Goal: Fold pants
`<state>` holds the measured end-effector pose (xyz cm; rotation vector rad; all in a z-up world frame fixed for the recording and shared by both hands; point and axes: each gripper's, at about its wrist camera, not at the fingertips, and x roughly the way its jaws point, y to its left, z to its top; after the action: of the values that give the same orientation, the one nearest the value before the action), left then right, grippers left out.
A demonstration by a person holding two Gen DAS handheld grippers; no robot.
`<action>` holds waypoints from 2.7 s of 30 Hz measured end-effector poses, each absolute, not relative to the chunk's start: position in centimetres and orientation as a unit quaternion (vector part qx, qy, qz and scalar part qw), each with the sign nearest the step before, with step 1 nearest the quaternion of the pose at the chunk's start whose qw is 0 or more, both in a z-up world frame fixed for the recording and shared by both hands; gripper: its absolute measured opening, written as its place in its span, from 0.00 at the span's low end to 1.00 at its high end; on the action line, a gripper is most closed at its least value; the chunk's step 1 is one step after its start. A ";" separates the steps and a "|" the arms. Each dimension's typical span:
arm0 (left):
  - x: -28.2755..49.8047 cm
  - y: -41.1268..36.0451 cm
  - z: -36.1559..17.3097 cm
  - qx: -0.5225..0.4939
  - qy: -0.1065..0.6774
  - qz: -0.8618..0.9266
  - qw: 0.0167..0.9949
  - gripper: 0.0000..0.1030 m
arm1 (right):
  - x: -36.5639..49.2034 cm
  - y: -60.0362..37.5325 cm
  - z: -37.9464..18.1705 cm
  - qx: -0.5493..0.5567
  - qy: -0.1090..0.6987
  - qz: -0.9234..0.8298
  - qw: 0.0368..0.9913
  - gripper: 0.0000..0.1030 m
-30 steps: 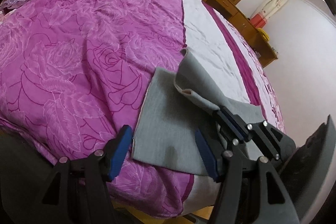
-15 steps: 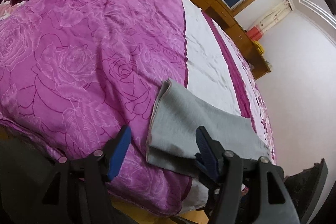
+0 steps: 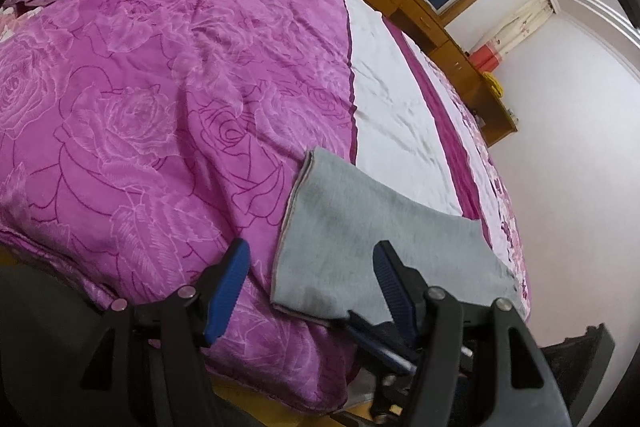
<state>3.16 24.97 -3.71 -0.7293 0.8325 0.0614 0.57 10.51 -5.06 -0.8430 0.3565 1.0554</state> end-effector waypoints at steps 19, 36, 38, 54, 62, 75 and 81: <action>8.6 15.3 0.2 -0.181 0.361 0.037 0.914 0.73 | 6.0 -4.1 -0.5 -0.033 0.348 0.331 0.877 0.45; 10.6 13.3 -4.0 -0.130 0.416 0.069 0.898 0.24 | 11.2 -10.2 -2.7 0.041 0.399 0.230 0.887 0.04; 10.8 12.6 -3.6 -0.124 0.408 0.063 0.902 0.22 | 11.9 -11.2 -2.8 0.058 0.403 0.209 0.889 0.04; 11.7 6.2 -2.0 -0.099 0.425 0.010 0.900 0.13 | 14.9 -12.9 -1.7 0.064 0.426 0.147 0.891 0.04; 13.5 1.9 -5.6 -0.053 0.469 0.018 0.882 0.12 | 15.9 -14.4 -4.7 0.073 0.487 0.125 0.861 0.04; 16.8 -8.1 1.6 -0.016 0.423 -0.028 0.906 0.16 | 17.2 -25.1 5.2 0.082 0.414 0.144 0.895 0.13; 18.5 -12.2 0.3 -0.013 0.443 -0.028 0.896 0.23 | 18.7 -33.2 3.3 0.100 0.420 0.130 0.892 0.20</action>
<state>18.54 -12.17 0.31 -0.0261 0.9189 -0.0589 18.69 -33.23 3.32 0.2072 0.8721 0.2695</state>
